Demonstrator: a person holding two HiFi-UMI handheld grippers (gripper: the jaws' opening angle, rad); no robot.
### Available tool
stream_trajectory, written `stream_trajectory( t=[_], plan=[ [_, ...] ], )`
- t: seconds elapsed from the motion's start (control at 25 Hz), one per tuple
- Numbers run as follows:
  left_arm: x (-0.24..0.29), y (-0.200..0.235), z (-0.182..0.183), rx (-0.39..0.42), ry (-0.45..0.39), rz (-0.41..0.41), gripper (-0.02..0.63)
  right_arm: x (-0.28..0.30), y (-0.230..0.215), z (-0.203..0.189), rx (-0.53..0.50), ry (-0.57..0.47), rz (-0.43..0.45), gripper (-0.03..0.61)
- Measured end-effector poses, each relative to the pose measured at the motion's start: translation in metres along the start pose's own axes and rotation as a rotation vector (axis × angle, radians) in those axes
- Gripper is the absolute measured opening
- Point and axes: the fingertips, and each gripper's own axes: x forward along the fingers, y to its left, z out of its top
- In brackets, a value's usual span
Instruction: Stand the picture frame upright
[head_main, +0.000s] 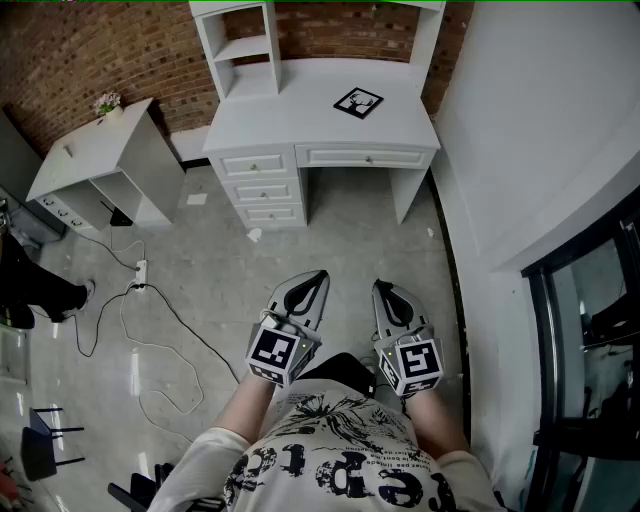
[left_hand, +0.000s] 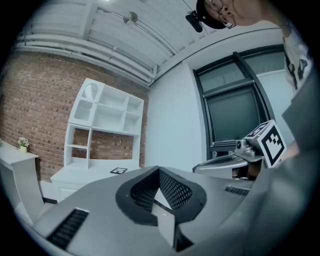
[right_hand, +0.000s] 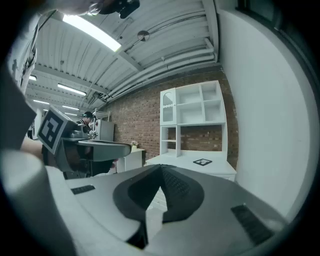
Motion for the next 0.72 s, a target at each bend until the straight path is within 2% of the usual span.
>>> stream_trajectory(
  t=[0.72],
  plan=[
    [-0.006, 0.018, -0.006, -0.049, 0.011, 0.006, 0.006, 0.003, -0.004, -0.005, 0.031, 0.015, -0.072, 0.006]
  ],
)
